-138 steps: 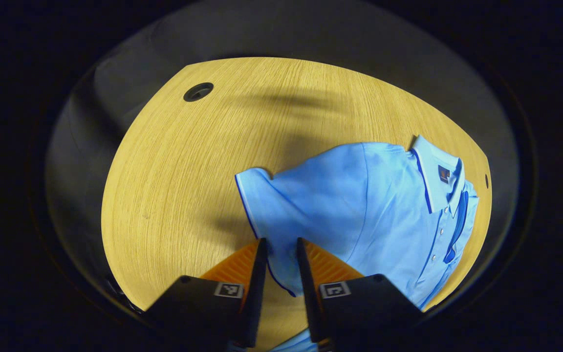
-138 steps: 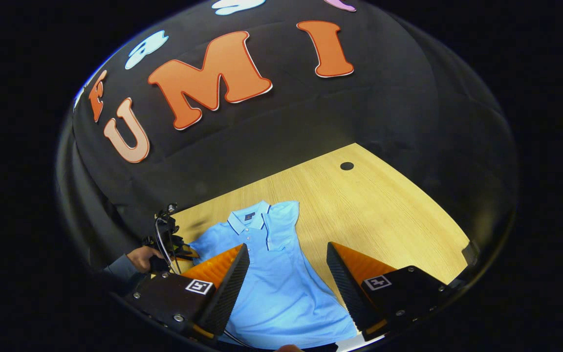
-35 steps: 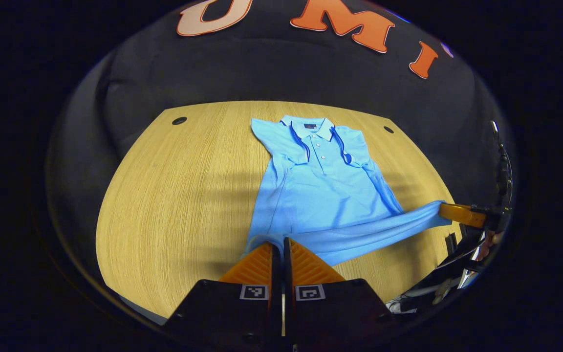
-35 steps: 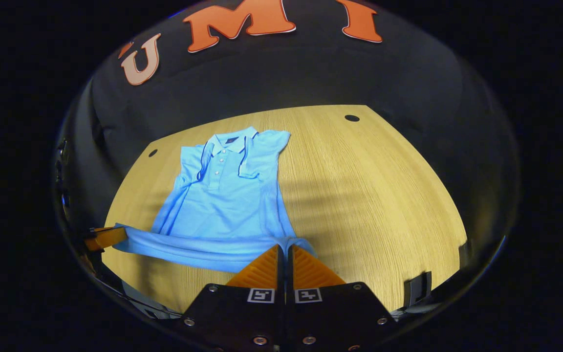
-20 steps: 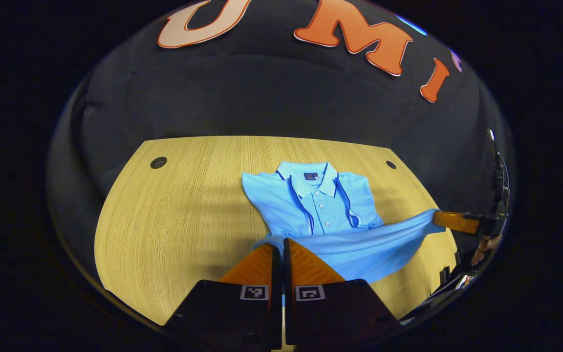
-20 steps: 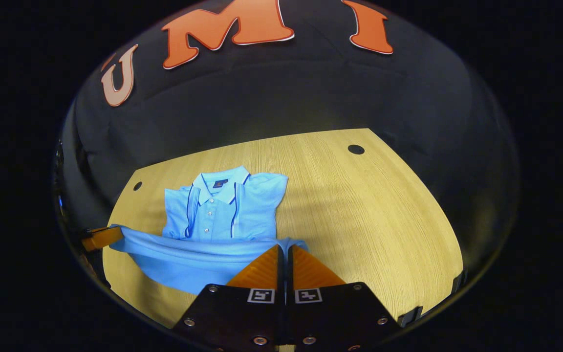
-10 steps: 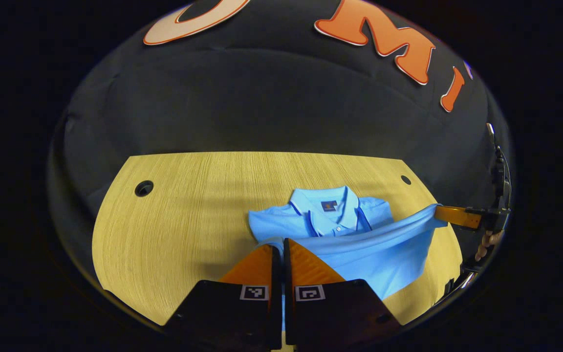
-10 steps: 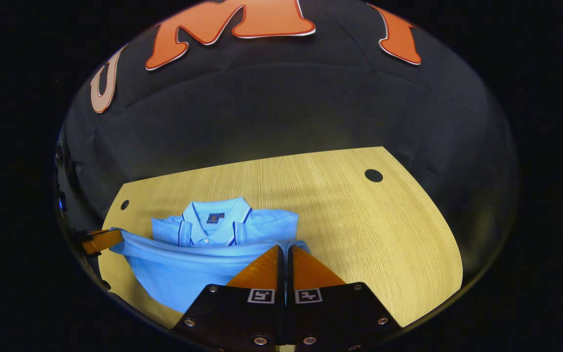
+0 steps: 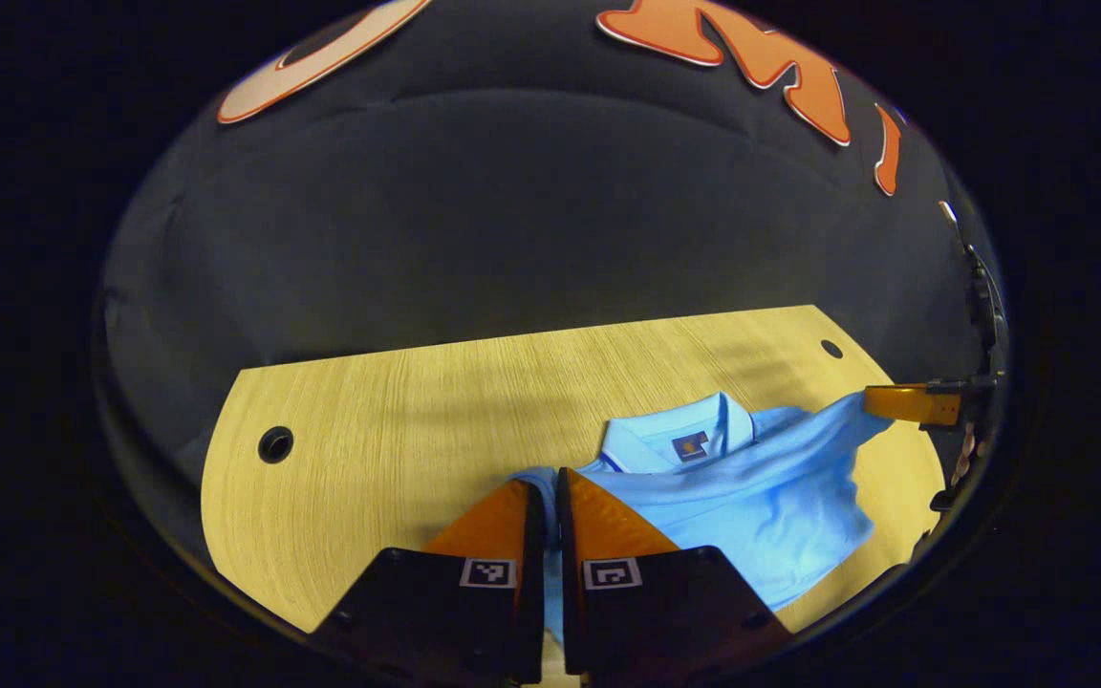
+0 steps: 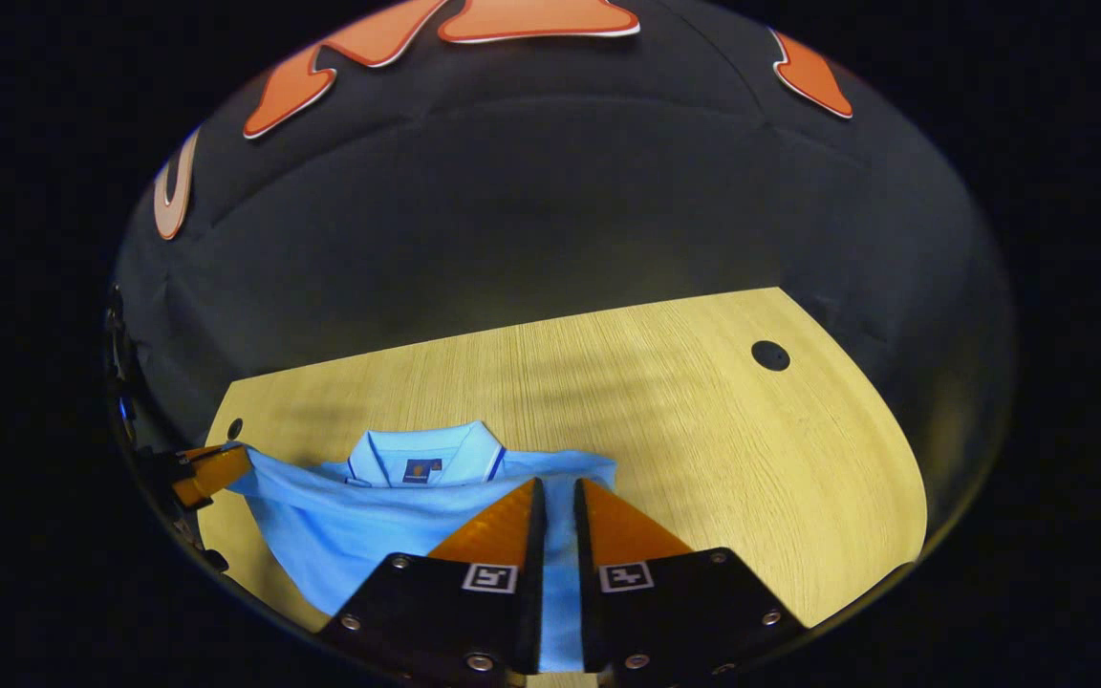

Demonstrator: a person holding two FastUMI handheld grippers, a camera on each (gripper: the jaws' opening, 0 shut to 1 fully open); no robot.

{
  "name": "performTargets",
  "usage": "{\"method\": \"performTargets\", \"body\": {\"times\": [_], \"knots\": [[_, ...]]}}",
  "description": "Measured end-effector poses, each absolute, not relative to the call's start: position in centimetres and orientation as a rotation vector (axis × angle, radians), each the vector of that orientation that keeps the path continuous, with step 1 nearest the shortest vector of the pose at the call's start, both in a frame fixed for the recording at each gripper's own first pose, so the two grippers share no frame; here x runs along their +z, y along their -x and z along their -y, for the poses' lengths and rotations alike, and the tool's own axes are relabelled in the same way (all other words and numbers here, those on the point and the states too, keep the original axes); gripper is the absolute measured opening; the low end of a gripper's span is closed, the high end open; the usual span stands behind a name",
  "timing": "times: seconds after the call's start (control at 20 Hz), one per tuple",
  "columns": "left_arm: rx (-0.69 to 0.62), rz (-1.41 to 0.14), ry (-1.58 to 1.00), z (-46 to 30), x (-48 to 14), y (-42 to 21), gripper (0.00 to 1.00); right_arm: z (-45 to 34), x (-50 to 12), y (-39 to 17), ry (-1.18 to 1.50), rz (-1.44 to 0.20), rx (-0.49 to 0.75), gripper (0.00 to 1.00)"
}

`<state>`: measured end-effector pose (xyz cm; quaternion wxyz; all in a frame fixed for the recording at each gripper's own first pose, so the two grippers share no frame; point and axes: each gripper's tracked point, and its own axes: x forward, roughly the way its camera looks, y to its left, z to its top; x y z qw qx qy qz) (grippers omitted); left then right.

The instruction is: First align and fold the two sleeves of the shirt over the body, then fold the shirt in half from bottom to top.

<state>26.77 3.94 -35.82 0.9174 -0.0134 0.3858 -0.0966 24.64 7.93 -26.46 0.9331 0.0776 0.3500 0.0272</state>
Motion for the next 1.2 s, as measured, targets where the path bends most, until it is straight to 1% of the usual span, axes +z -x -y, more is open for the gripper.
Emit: {"method": "performTargets", "body": {"times": [0.05,0.1,0.15,0.2,0.25,0.3,0.35,0.4,0.5,0.75,0.85,0.95,1.2], "knots": [[-0.203,-0.793,0.031,-3.7,-35.6,-26.7,0.30,-7.8,-25.9,-24.7,-0.158,-0.703,0.047,0.23],[-0.211,-0.777,0.053,-3.3,-35.0,-26.8,0.46,-7.7,-25.2,-24.4,-0.153,-0.686,0.043,0.38],[-0.212,-0.760,0.067,-3.1,-34.3,-26.6,0.63,-7.4,-24.4,-24.1,-0.141,-0.668,0.042,0.37],[-0.210,-0.751,0.074,-3.2,-33.4,-26.1,0.80,-7.2,-23.5,-23.5,-0.129,-0.651,0.048,0.53],[-0.203,-0.737,0.066,-3.4,-32.6,-25.5,0.97,-7.1,-22.4,-22.7,-0.117,-0.631,0.056,0.50],[-0.191,-0.718,0.052,-3.7,-31.5,-25.0,1.00,-7.0,-21.3,-22.0,-0.102,-0.607,0.064,0.62],[-0.186,-0.693,0.041,-3.8,-30.2,-24.4,1.00,-6.9,-20.0,-21.2,-0.089,-0.576,0.073,0.68],[-0.183,-0.669,0.032,-3.6,-28.8,-23.5,1.00,-6.9,-18.8,-20.3,-0.080,-0.548,0.086,0.78],[-0.176,-0.623,0.025,-3.3,-26.2,-21.7,1.00,-7.1,-16.4,-18.1,-0.084,-0.497,0.130,0.85],[-0.139,-0.498,0.012,-2.9,-20.1,-15.6,1.00,-5.6,-11.7,-12.9,-0.075,-0.379,0.149,0.86],[-0.132,-0.436,-0.014,-2.5,-17.6,-13.2,1.00,-5.4,-9.7,-10.8,-0.084,-0.314,0.189,0.90],[-0.113,-0.376,-0.037,-2.4,-14.9,-10.9,1.00,-4.9,-7.9,-8.4,-0.069,-0.251,0.212,0.90],[-0.095,-0.212,-0.040,-1.2,-8.9,-4.9,1.00,-3.8,-4.9,-3.4,-0.036,-0.130,0.215,0.90]]}}
